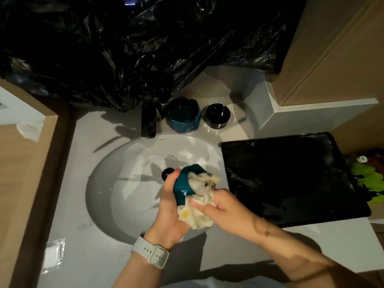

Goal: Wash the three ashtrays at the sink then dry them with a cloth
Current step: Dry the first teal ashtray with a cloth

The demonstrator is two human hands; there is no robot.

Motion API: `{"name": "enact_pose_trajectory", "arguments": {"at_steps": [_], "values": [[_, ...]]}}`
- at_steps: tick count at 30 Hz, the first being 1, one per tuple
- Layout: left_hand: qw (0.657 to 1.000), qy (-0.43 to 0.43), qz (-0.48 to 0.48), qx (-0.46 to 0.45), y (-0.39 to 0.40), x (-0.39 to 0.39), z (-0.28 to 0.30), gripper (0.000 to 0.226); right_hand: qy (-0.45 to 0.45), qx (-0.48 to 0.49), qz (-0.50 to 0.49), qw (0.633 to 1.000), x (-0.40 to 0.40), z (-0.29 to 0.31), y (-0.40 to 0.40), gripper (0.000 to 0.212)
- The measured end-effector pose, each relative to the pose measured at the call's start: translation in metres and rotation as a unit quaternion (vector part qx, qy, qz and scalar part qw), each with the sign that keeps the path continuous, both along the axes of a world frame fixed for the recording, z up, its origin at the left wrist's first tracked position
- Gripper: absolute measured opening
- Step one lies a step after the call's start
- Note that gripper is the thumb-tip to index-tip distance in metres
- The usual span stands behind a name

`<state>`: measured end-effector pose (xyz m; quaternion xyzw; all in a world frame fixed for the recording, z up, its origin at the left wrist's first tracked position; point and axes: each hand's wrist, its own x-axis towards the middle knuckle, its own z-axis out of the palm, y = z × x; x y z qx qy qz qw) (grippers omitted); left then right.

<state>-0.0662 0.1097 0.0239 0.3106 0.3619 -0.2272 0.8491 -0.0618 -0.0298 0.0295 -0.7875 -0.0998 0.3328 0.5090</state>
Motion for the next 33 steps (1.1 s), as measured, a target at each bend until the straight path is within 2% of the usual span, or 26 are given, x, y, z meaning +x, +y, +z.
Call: {"name": "enact_pose_trajectory", "arguments": {"at_steps": [2,3,6,8,10,12,14,16,18,20,21,23,25,26,27,30,31,33], "values": [[0.999,-0.022,-0.020,0.025,-0.003,0.003,0.001,0.056,0.031,0.019,0.007,0.999,0.011,0.010,0.006,0.037],[0.999,-0.030,-0.028,0.027,-0.003,0.005,0.002,0.054,0.008,-0.018,0.038,0.999,0.017,0.012,0.006,0.043],[0.998,-0.055,-0.021,0.027,-0.001,0.011,0.005,0.047,-0.137,-0.189,0.141,0.962,0.028,0.015,0.003,0.066],[0.999,-0.047,-0.004,0.025,-0.001,0.015,0.004,0.045,-0.205,-0.236,0.173,0.934,0.025,0.017,0.005,0.080],[1.000,-0.025,0.008,0.015,-0.003,0.019,0.003,0.046,-0.266,-0.248,0.121,0.924,0.018,0.013,0.008,0.088],[1.000,0.003,0.018,0.009,-0.006,0.024,0.002,0.048,-0.282,-0.195,-0.016,0.939,0.014,0.007,0.009,0.072],[0.999,0.028,0.027,-0.014,-0.009,0.028,0.003,0.051,-0.199,-0.128,-0.125,0.964,0.014,0.008,0.011,0.059],[0.998,0.040,0.032,-0.023,-0.013,0.029,0.006,0.052,-0.077,-0.049,-0.166,0.982,0.015,0.009,0.014,0.031],[0.999,0.030,0.034,-0.015,-0.016,0.028,0.007,0.051,0.016,0.042,-0.198,0.979,0.019,0.015,0.018,0.006],[0.999,0.011,0.035,0.013,-0.018,0.025,0.005,0.048,0.096,0.133,-0.212,0.963,0.020,0.018,0.019,0.017],[0.999,0.002,0.034,0.024,-0.016,0.024,0.005,0.047,0.105,0.153,-0.207,0.961,0.019,0.018,0.019,0.019],[0.999,-0.001,0.031,0.024,-0.009,0.023,0.006,0.045,0.057,0.111,-0.180,0.976,0.016,0.015,0.019,0.008],[1.000,0.012,0.028,0.004,0.000,0.024,0.008,0.043,-0.034,0.007,-0.117,0.993,0.013,0.009,0.013,0.046],[0.999,0.023,0.023,-0.010,0.003,0.024,0.008,0.044,-0.088,-0.042,-0.060,0.993,0.014,0.008,0.009,0.059],[0.999,0.035,0.015,-0.023,0.006,0.023,0.009,0.046,-0.144,-0.079,-0.007,0.986,0.015,0.006,0.003,0.064],[0.997,0.051,-0.012,-0.051,0.009,0.022,0.012,0.053,-0.288,-0.078,0.053,0.953,0.023,0.003,-0.012,0.043],[0.997,0.043,-0.017,-0.054,0.008,0.021,0.014,0.053,-0.304,-0.065,0.049,0.949,0.023,0.001,-0.015,0.036],[0.998,0.030,-0.014,-0.047,0.004,0.019,0.017,0.053,-0.281,-0.058,0.048,0.957,0.016,0.000,-0.012,0.040]]}}
